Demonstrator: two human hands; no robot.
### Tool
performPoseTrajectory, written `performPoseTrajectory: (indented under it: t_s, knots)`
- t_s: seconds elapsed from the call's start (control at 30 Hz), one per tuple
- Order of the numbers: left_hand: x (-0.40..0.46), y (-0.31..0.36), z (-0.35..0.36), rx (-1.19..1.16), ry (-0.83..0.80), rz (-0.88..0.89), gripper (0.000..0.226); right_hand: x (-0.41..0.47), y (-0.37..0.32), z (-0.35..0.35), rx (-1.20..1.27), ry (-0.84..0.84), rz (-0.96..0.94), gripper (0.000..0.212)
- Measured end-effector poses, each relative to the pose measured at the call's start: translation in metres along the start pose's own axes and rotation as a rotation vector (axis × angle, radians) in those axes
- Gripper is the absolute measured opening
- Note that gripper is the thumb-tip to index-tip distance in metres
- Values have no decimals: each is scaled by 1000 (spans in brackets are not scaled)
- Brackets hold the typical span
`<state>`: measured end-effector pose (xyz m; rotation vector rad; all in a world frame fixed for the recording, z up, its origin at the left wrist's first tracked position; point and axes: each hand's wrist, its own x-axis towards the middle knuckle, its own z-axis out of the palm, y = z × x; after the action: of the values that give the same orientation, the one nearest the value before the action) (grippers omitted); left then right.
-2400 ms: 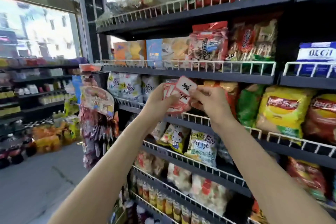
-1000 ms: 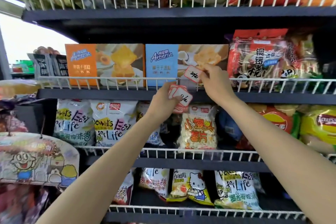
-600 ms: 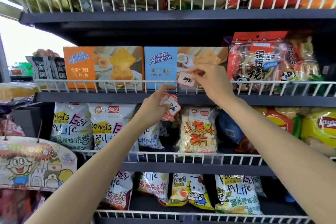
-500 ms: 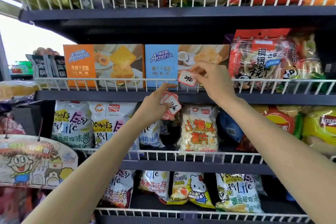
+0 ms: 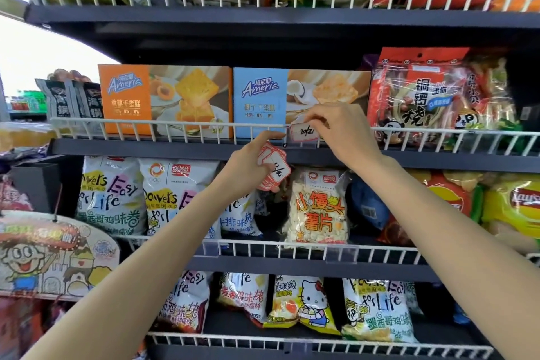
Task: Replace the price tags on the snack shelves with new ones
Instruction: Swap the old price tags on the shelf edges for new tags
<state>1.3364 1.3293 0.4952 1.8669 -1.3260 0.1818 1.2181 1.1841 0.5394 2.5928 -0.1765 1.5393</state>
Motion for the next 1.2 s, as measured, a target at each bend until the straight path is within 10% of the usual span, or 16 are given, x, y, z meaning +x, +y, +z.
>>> performPoseTrajectory:
  t_s: [1.2]
  knots:
    - [3,0,-3,-50,-32,15,54,-13,-6,18,-256,20,-35,8]
